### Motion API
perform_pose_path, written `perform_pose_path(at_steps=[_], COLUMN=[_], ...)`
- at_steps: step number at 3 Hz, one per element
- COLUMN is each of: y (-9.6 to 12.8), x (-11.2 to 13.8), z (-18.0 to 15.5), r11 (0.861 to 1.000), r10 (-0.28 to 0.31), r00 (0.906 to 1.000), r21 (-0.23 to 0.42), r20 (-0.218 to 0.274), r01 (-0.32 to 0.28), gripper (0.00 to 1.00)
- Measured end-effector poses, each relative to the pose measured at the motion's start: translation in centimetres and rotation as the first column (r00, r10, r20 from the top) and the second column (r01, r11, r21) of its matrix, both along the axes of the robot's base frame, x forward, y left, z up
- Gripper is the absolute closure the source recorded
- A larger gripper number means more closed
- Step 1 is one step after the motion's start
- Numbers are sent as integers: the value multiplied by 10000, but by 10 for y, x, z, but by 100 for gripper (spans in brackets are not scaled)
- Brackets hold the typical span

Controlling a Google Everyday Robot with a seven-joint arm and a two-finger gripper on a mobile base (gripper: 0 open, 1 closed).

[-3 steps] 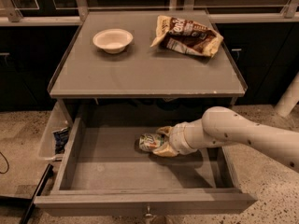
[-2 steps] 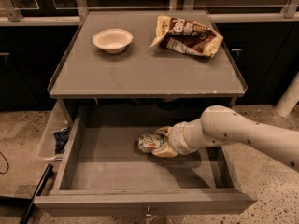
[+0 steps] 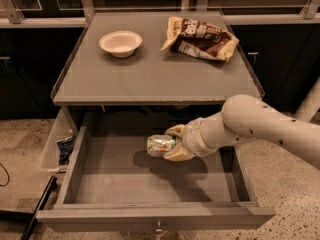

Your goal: Pick 7up can from top drawer and place on counter

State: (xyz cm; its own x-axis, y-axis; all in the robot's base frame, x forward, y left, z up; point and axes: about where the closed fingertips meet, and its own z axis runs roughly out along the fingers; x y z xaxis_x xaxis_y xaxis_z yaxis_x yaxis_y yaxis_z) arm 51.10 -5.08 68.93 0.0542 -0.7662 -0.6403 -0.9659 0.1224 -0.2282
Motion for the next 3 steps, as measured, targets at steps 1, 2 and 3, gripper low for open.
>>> perform_pose_path(at_steps=[1, 2, 3], y=[-5, -18, -33], x=[-11, -19, -8], z=[49, 103, 163], r11=[9996, 9994, 9994], r10=[275, 283, 13], r00=[9985, 9943, 9844], r21=[5, 163, 324], r20=[481, 1030, 1757], r01=[-275, -301, -71], gripper=[100, 100, 100])
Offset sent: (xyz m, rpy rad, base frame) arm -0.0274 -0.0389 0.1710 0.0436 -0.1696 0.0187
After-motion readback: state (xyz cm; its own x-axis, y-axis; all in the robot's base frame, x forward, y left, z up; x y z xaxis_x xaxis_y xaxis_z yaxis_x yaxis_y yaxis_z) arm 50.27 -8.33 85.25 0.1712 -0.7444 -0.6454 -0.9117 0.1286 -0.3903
